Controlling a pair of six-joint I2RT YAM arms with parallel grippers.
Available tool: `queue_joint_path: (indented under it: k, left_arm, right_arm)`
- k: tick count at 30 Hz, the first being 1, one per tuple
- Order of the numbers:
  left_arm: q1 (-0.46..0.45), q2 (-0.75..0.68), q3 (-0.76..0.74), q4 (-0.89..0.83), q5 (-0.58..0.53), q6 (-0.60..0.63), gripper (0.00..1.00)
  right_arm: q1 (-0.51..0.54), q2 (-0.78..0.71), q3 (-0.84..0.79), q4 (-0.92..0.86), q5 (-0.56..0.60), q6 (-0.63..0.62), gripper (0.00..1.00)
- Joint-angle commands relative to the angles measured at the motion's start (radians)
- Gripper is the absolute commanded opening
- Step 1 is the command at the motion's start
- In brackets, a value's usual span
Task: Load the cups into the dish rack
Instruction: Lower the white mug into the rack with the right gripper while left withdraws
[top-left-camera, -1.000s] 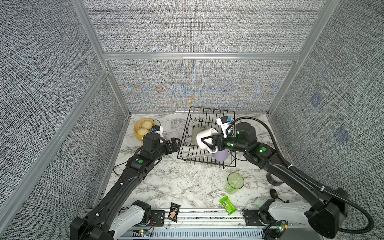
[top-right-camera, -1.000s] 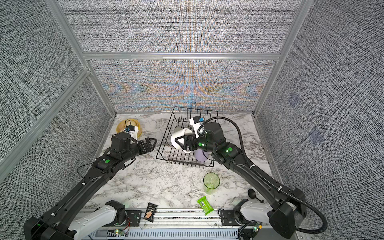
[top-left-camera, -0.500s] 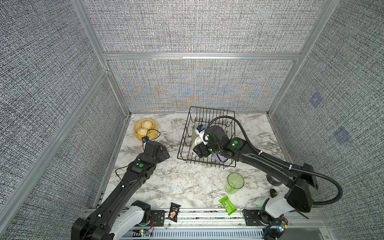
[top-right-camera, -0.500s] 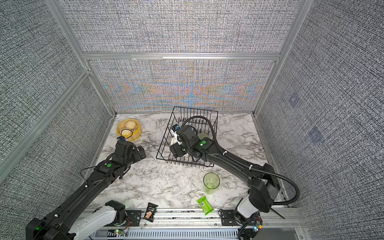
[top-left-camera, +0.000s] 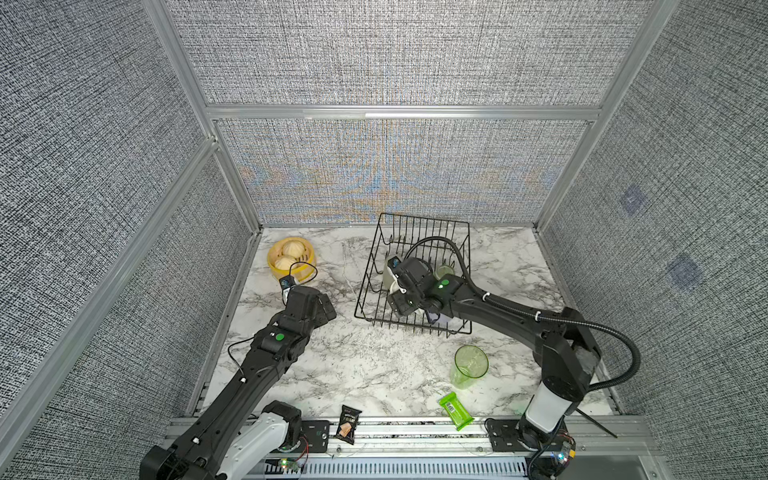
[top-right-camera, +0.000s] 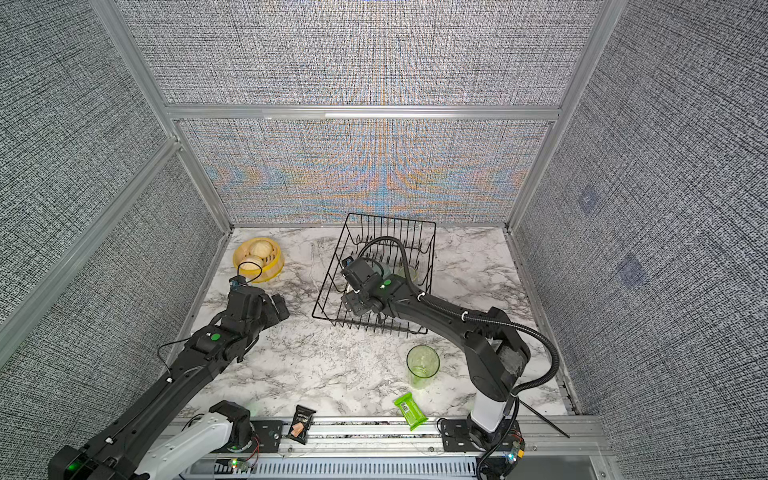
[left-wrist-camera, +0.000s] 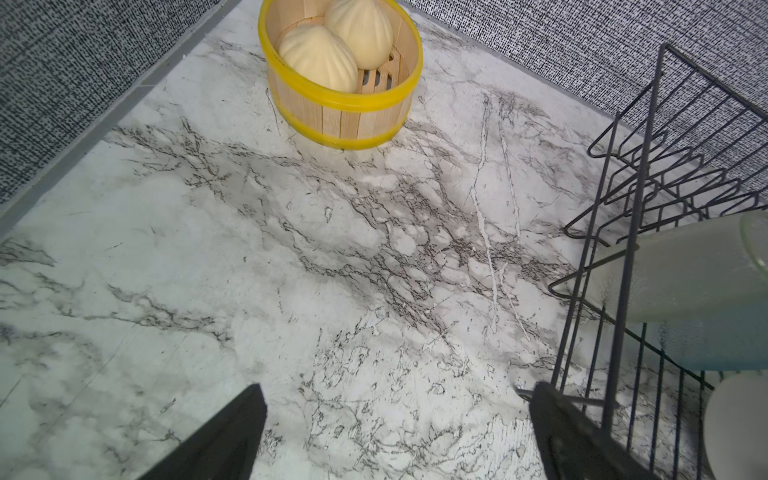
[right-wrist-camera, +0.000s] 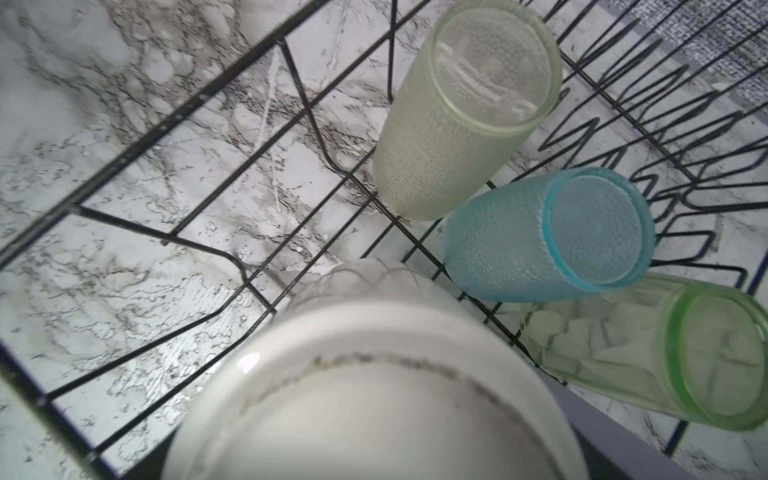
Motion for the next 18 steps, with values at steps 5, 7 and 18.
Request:
queue_joint_path:
  k: [5,7,18]
  left_arm:
    - [0.002,-0.008,-0.008,0.025,-0.011,-0.006,1.00]
    - [0.002,-0.008,-0.008,0.029,-0.006,-0.006,1.00]
    - [0.003,-0.018,-0.002,0.015,0.009,-0.004,1.00]
  right_arm:
    - [0.001,0.029,0.022,-0.047,0.134,0.130,0.69]
    - [0.001,0.042,0.034,-0.074,0.136,0.180,0.69]
    - [0.009,0.078,0.032,-0.023,0.158,0.139,0.69]
